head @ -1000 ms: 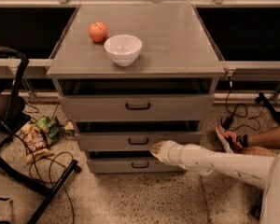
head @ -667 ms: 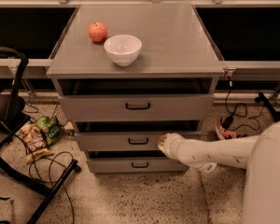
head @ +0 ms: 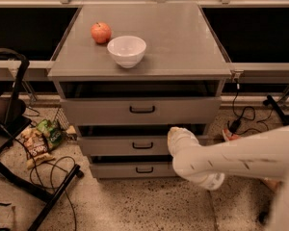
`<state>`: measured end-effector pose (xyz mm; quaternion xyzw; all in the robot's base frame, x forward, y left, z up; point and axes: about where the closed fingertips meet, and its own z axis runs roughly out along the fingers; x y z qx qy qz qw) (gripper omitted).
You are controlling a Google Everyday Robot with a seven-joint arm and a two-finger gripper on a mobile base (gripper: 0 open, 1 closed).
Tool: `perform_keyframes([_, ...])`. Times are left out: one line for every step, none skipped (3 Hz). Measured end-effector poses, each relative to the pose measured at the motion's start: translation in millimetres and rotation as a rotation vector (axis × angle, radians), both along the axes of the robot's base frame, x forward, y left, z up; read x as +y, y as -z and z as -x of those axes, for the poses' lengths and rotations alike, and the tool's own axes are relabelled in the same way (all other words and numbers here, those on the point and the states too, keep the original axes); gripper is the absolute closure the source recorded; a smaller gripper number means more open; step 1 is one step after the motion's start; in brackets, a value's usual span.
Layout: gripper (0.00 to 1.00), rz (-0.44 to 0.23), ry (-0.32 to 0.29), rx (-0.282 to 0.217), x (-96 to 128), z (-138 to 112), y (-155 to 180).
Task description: Close middle drawer
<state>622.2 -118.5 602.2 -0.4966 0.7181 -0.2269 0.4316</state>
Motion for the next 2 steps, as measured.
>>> perform_keyframes([1.0, -0.037, 0.171, -0.102, -40.4, 63.2, -53.7])
perform_keyframes([1.0, -0.047, 0.243, -0.115, -65.6, 98.9, -65.7])
